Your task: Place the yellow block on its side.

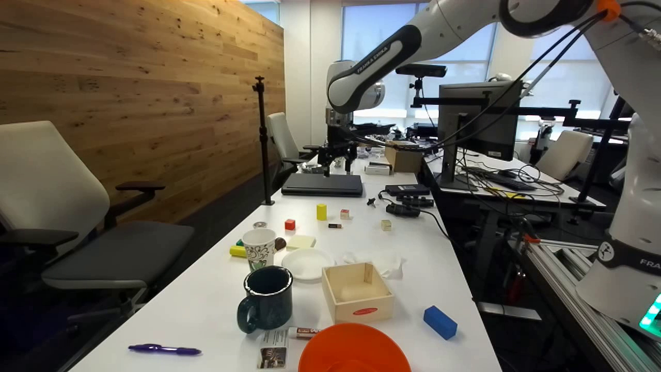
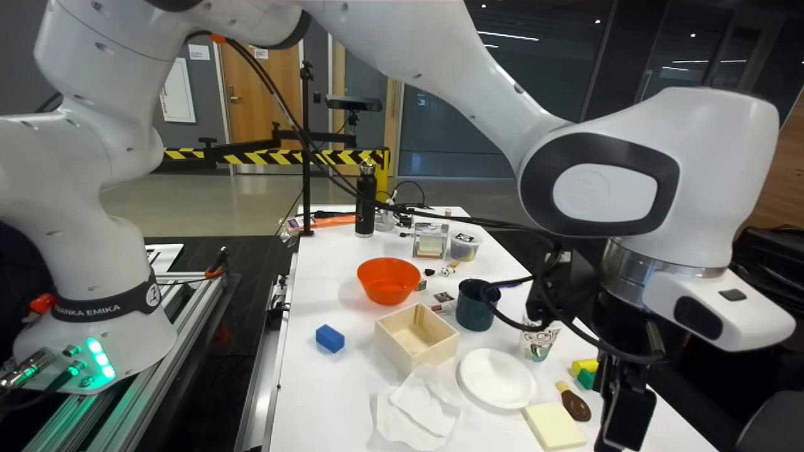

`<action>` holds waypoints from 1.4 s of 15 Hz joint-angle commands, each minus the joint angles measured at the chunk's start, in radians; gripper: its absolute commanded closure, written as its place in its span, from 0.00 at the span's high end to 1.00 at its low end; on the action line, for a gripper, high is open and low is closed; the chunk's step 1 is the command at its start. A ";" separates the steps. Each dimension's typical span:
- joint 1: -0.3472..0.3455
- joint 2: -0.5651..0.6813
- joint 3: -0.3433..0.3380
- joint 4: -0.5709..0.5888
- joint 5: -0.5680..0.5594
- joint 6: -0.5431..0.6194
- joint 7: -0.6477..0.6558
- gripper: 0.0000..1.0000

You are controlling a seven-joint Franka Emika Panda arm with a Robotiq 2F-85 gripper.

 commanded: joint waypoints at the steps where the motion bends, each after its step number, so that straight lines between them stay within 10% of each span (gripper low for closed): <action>1: -0.040 0.114 0.006 0.157 0.053 -0.050 0.055 1.00; 11: -0.113 0.277 0.017 0.347 0.123 -0.123 0.137 1.00; 21: -0.076 0.333 0.008 0.339 0.088 0.040 0.281 1.00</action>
